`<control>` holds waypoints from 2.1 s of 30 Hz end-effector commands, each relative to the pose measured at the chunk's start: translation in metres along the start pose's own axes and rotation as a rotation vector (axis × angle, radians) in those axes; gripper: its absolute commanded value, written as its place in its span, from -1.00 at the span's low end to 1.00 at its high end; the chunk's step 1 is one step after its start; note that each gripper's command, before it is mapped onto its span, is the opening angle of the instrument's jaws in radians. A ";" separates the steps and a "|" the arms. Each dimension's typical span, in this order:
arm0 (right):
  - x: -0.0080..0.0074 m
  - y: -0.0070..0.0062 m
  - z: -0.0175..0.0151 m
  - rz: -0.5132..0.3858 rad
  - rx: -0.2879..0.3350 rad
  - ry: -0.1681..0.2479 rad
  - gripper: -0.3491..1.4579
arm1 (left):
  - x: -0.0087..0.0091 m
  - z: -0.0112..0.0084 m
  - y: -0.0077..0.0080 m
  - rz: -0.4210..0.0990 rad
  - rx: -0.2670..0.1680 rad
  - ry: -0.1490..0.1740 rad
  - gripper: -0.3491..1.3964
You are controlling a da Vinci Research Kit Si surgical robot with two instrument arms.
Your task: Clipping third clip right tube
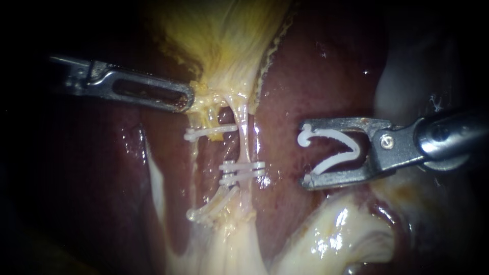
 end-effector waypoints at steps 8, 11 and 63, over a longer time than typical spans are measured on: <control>0.0000 0.0000 0.0000 0.000 0.000 0.000 -0.06 | -0.0014 -0.0023 -0.0003 -0.003 0.010 0.007 -1.00; 0.0000 0.0000 0.0000 0.000 0.000 0.000 -0.06 | -0.0026 -0.0041 -0.0006 0.012 -0.003 -0.005 -1.00; -0.0038 0.0063 0.0116 0.573 0.228 0.071 -0.09 | -0.0032 -0.0067 -0.0029 0.012 -0.028 -0.031 -1.00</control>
